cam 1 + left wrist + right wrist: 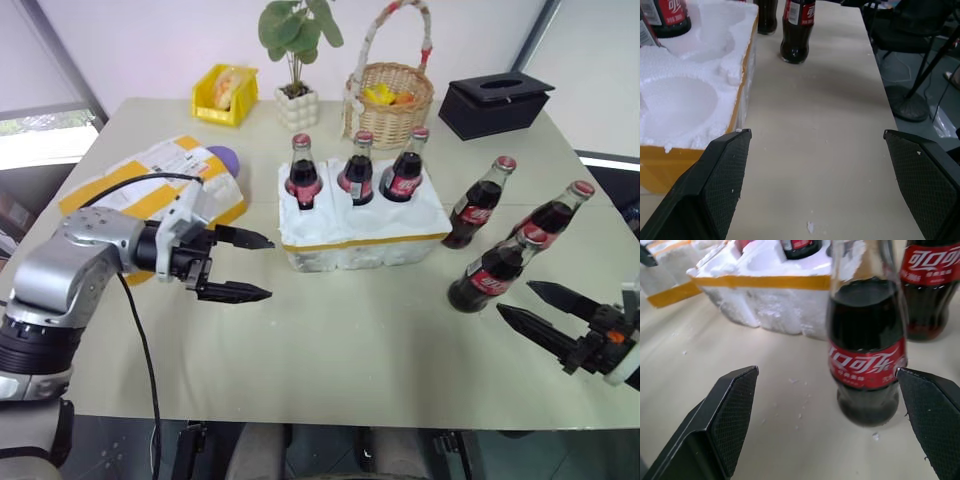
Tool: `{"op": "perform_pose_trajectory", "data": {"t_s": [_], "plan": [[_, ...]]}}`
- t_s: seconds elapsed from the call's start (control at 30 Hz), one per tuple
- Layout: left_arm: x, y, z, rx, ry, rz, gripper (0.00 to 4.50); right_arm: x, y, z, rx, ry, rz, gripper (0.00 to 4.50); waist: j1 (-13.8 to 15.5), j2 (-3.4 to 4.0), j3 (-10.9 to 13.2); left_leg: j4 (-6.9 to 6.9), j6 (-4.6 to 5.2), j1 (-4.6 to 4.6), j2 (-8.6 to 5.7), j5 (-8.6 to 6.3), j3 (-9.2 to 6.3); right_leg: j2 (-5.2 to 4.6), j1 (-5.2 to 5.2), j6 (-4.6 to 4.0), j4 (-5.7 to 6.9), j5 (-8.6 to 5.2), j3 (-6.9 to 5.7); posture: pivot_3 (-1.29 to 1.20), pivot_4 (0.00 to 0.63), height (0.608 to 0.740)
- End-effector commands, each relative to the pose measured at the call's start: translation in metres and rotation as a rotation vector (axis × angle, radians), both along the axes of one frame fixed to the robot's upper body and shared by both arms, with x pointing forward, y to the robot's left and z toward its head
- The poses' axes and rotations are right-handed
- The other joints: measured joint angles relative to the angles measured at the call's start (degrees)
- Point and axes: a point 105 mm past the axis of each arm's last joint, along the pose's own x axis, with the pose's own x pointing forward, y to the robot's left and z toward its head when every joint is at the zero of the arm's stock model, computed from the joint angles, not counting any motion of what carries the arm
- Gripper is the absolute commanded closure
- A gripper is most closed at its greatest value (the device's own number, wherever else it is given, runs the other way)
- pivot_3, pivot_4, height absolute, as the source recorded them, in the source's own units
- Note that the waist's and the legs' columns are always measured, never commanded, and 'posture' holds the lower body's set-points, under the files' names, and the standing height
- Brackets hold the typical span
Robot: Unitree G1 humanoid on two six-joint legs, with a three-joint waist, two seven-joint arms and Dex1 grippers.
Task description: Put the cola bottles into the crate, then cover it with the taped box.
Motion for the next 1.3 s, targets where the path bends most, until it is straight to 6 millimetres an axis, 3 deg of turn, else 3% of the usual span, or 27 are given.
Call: {"op": "perform_pose_trajectory", "data": {"t_s": [0.03,0.3,0.8,1.1,1.2,1.27,1.3], "plan": [[0.002,0.0,0.009,-0.006,-0.049,-0.012,0.06,0.007,0.0,0.003,-0.007,-0.035,-0.006,0.0,0.0,-0.02,0.0,0.03,0.0,0.0,0.0,0.0,-0.01,0.0,0.0,0.0,0.04,0.0,0.0,0.0,0.15,0.74],[0.0,-0.001,0.009,-0.015,-0.056,-0.018,0.06,0.024,-0.004,-0.001,0.002,-0.047,-0.024,0.0,0.0,-0.08,0.1,0.29,0.0,-0.03,0.02,0.0,-0.02,0.0,0.01,0.0,0.17,0.0,0.01,0.0,0.15,0.74],[0.002,-0.007,0.017,-0.053,-0.088,-0.019,0.06,0.049,0.004,-0.013,0.035,-0.04,0.002,0.0,-0.1,-0.13,0.1,0.37,0.01,-0.04,0.03,0.0,-0.02,0.01,0.01,0.0,0.25,0.01,0.01,0.0,0.15,0.74],[0.004,-0.009,0.017,-0.056,-0.1,-0.01,0.06,0.067,-0.003,-0.021,0.044,-0.045,-0.053,0.0,-0.1,-0.14,0.1,0.38,0.01,-0.06,0.03,-0.01,-0.02,0.01,0.0,0.0,0.25,0.01,0.01,0.0,0.15,0.74],[0.005,-0.008,0.017,-0.055,-0.103,-0.007,0.0,0.068,-0.002,-0.019,0.051,-0.053,-0.048,0.81,-0.1,-0.14,0.1,0.39,0.01,-0.06,0.03,-0.01,-0.02,0.01,0.01,0.0,0.26,0.01,0.01,0.0,0.15,0.74],[0.005,-0.008,0.017,-0.055,-0.104,-0.004,0.0,0.067,0.0,-0.018,0.051,-0.058,-0.042,1.66,-0.1,-0.15,0.1,0.39,0.01,-0.06,0.03,-0.01,-0.02,0.01,0.01,0.0,0.26,0.01,0.01,0.0,0.15,0.74],[0.005,-0.008,0.017,-0.055,-0.104,-0.003,0.0,0.066,0.0,-0.018,0.046,-0.06,-0.042,1.71,-0.1,-0.15,0.1,0.4,0.01,-0.06,0.03,-0.01,-0.02,0.01,0.01,0.0,0.26,0.01,0.01,0.0,0.15,0.74]]}}
